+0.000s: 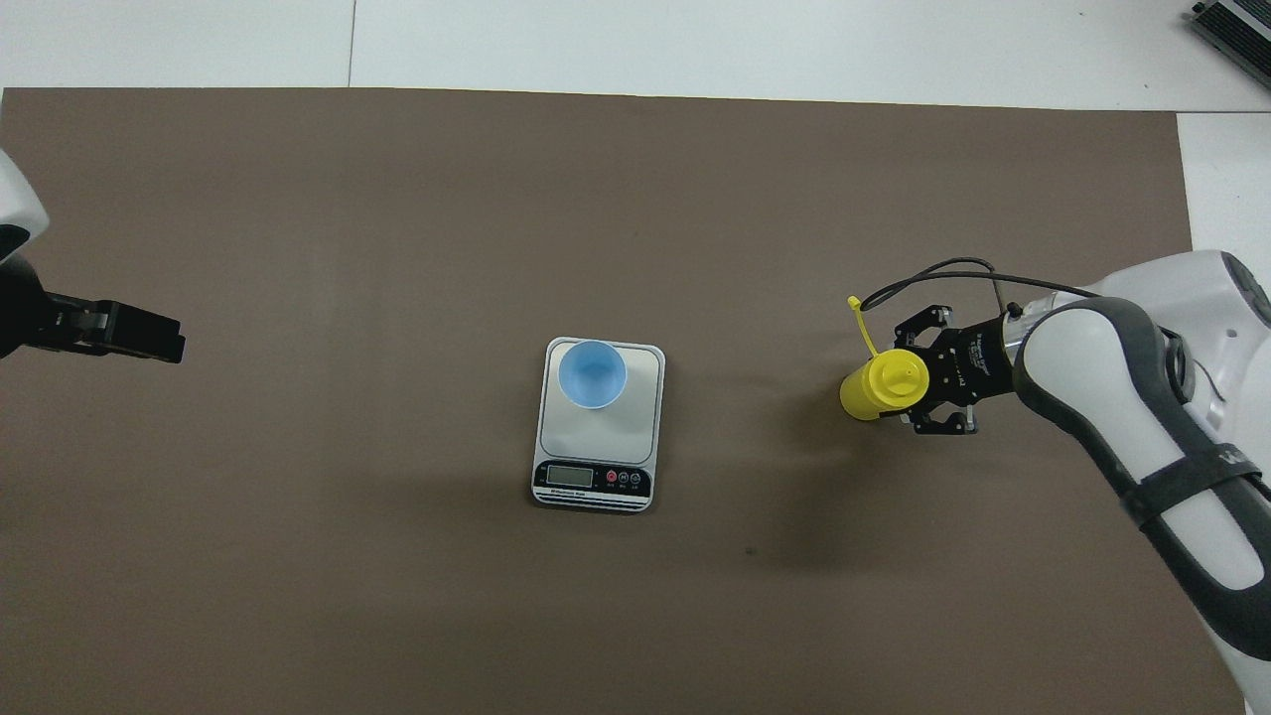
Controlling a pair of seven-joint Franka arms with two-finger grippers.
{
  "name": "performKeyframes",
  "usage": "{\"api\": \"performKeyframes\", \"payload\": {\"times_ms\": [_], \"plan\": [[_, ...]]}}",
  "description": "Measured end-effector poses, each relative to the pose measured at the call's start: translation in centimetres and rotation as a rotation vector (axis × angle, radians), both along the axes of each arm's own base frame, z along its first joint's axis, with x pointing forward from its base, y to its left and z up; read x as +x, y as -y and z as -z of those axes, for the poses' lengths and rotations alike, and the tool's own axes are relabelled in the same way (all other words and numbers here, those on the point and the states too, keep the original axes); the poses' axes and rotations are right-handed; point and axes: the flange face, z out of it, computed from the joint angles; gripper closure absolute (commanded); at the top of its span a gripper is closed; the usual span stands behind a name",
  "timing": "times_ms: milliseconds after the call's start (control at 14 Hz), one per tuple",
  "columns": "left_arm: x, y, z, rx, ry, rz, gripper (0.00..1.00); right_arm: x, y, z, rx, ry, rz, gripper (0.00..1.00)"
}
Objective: Pour seasoning into cup on scale with both arms
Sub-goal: 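Lift the yellow bottle with the right gripper over the blue cup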
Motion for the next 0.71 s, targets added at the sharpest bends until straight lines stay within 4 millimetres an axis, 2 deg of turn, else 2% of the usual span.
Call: {"api": "performKeyframes", "payload": {"times_ms": [427,712], "plan": [[0.1,-0.2,0.4,0.0,0.001,-0.017,0.0,-0.7,-11.0,-3.5,-0.272,0.054,0.116,1.0],[0.2,-0.4,0.3,0.0,0.003,-0.021,0.0,-1.0,-16.0,-5.9,-0.386,0.139,0.139,1.0]]}}
